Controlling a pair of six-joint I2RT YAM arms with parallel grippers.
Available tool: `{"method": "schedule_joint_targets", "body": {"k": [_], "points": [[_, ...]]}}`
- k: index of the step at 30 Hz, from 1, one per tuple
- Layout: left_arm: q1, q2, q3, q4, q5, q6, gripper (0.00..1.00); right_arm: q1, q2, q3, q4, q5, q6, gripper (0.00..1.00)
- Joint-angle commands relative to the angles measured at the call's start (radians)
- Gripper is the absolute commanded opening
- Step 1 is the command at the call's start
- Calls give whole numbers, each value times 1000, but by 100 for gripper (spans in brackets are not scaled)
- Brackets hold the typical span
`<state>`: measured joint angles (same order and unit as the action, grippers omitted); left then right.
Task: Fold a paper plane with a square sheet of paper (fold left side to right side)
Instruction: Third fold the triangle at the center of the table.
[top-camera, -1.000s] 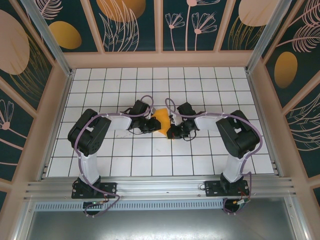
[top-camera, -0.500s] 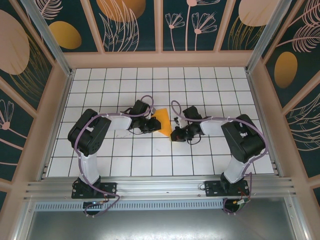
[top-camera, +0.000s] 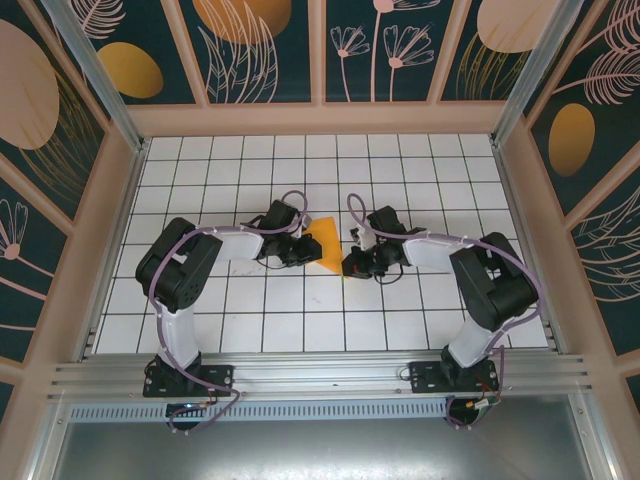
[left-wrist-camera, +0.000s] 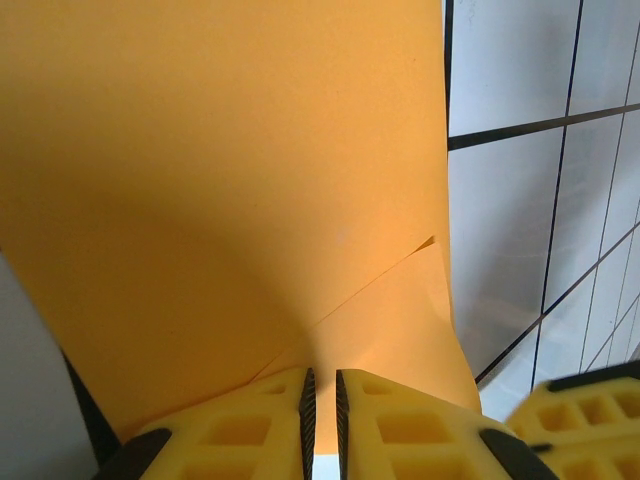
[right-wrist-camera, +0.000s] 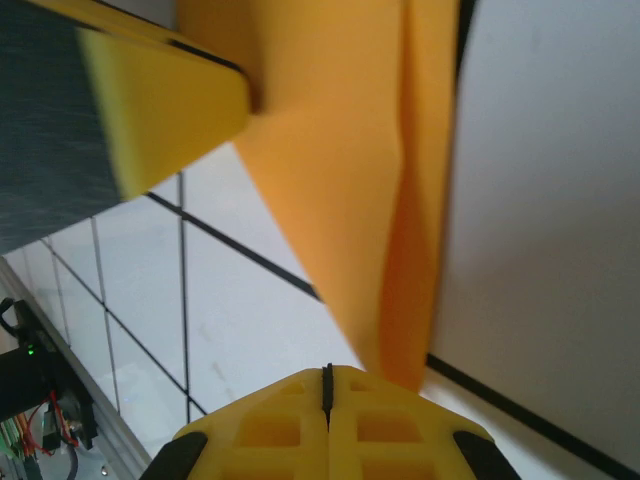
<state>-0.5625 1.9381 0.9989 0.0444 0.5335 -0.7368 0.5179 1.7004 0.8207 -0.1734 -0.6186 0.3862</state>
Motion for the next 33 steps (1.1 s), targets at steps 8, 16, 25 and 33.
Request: {"method": "schedule_joint_targets", "body": {"k": [8, 16, 25, 33], "points": [[3, 55, -32, -128, -131, 30, 17, -4, 54, 3, 16, 67, 72, 0], [3, -5, 14, -115, -154, 53, 19, -15, 76, -29, -40, 98, 52, 0], [-14, -131, 49, -81, -107, 132, 9, -15, 83, -39, -88, 128, 17, 0], [-89, -132, -9, 25, 18, 121, 7, -16, 95, -28, -91, 127, 13, 0]]}}
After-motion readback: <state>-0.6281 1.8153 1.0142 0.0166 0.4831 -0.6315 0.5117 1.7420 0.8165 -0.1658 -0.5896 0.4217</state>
